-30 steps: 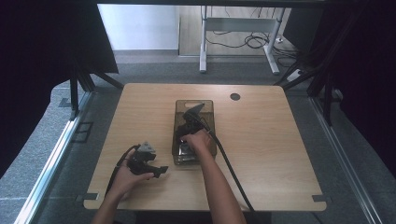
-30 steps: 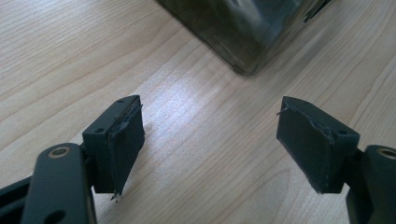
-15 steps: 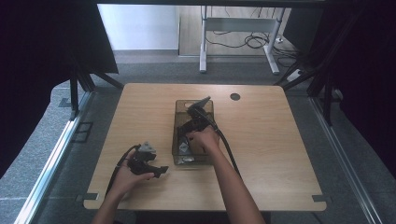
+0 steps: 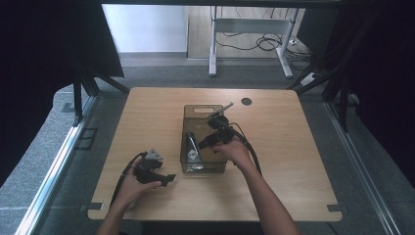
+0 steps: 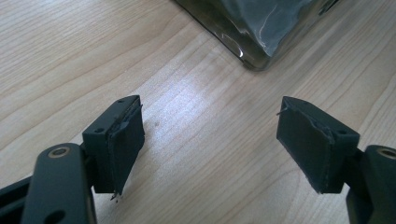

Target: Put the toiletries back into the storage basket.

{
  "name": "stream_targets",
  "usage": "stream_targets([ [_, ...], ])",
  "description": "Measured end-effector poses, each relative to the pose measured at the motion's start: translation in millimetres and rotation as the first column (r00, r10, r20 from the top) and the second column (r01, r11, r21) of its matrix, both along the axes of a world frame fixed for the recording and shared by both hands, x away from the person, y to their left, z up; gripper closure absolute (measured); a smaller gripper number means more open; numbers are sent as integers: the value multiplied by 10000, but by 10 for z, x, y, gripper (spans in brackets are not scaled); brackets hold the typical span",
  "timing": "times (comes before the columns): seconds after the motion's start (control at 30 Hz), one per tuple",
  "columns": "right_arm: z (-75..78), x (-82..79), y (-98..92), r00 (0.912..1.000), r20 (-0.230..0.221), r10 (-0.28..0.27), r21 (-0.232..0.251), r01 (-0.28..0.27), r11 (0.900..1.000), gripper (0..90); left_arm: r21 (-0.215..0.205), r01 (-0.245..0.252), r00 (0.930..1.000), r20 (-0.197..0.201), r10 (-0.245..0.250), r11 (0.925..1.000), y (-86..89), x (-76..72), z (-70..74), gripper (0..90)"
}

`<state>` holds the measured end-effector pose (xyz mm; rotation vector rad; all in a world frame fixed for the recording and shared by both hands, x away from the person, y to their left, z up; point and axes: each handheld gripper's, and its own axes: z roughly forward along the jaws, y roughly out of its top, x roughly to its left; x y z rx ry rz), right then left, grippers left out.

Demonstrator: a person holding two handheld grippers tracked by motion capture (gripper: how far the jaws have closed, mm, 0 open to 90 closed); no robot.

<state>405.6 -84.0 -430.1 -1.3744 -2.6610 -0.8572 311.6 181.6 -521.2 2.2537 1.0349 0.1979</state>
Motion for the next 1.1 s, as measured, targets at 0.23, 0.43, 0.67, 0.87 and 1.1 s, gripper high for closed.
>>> stream_targets([
  [0.23, 35, -210, -336, 9892, 1292, 687, 23, -695, 9976, 417, 125, -146, 9999, 52, 146, 9998, 47, -16, 10, 235],
  [0.43, 22, -465, -775, 9703, 2325, 661, 386, -772, 9963, 419, 177, -439, 9990, -31, 440, 9989, 77, -3, -31, 236],
  [0.67, -148, -738, -1297, 9551, 2958, 188, 737, -425, 9964, 419, 233, -673, 9977, -20, 673, 9975, 116, 0, -38, 236],
  [0.87, -386, -867, -1655, 9555, 2912, -464, 1217, 110, 9925, 423, 329, -770, 9970, 22, 770, 9965, 151, 5, -32, 236],
  [1.1, -489, -868, -1833, 9550, 2885, -693, 1445, 281, 9891, 412, 447, -808, 9967, -7, 809, 9957, 151, 4, -41, 236],
])
